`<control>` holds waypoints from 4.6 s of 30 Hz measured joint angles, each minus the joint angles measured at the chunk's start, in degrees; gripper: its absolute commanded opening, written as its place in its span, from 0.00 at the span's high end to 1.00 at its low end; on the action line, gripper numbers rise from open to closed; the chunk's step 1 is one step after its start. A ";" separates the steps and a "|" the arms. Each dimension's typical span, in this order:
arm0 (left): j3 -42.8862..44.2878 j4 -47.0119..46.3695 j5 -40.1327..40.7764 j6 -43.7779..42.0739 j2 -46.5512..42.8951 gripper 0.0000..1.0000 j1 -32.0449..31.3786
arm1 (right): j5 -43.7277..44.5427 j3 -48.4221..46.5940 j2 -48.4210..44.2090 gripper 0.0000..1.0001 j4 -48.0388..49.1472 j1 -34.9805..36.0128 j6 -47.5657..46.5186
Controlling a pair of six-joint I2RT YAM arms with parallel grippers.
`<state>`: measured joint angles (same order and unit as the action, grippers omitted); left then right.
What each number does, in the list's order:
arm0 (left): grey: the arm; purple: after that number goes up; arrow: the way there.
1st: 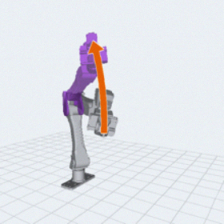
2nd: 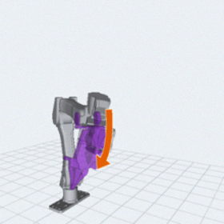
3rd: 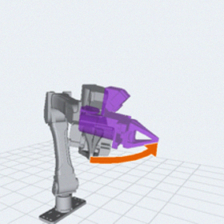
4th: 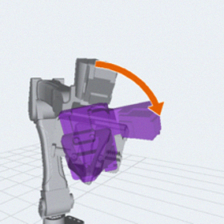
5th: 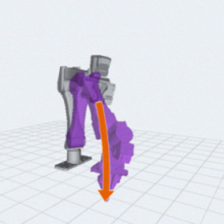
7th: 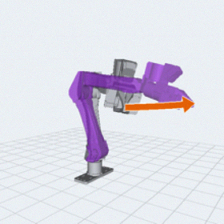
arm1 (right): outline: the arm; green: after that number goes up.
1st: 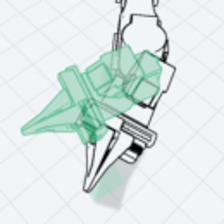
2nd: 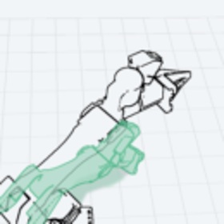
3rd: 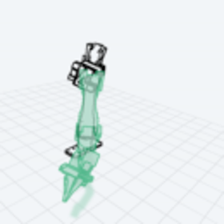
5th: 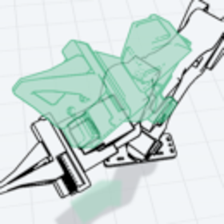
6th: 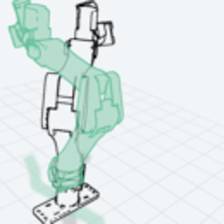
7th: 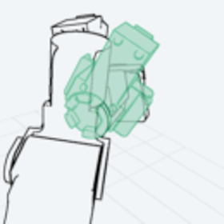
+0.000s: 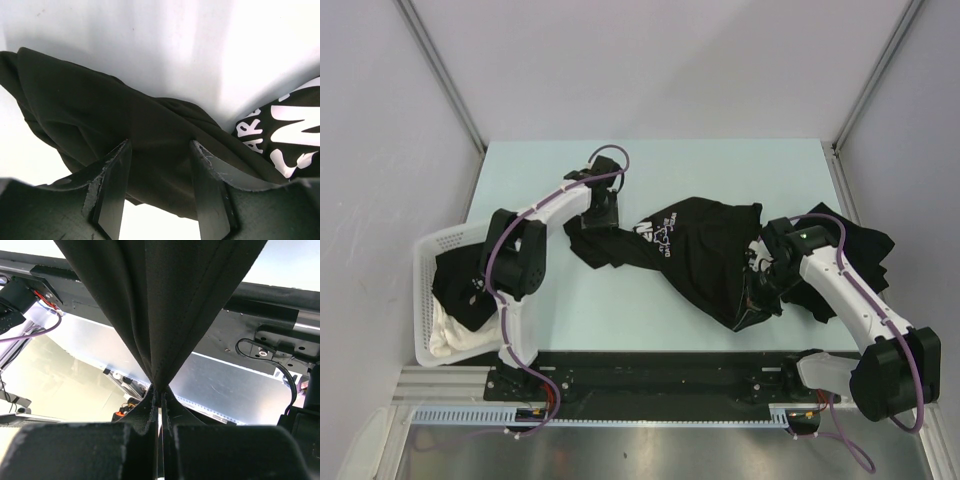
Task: Fold and stack the t-shirts
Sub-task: Flatten the tshirt out
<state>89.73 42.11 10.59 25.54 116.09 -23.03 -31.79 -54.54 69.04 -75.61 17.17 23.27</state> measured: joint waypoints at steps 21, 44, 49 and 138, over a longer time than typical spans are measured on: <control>-1.29 -3.02 -0.09 1.01 2.84 1.00 0.00 | -1.09 0.00 1.49 1.00 1.70 0.09 0.13; 33.44 10.43 7.69 -2.49 -9.60 1.00 9.90 | 21.55 -47.47 25.88 1.00 13.03 -9.03 -1.11; 33.44 12.31 8.11 -2.05 -10.23 1.00 13.90 | 23.26 -61.42 33.29 1.00 12.92 -12.61 -2.16; 10.95 -4.79 -6.97 5.05 10.95 0.49 14.91 | 22.10 -36.54 14.97 1.00 8.76 -17.86 -2.58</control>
<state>100.68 37.32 3.62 30.59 127.04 -8.12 -9.69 -91.09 84.01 -66.85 -0.69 20.69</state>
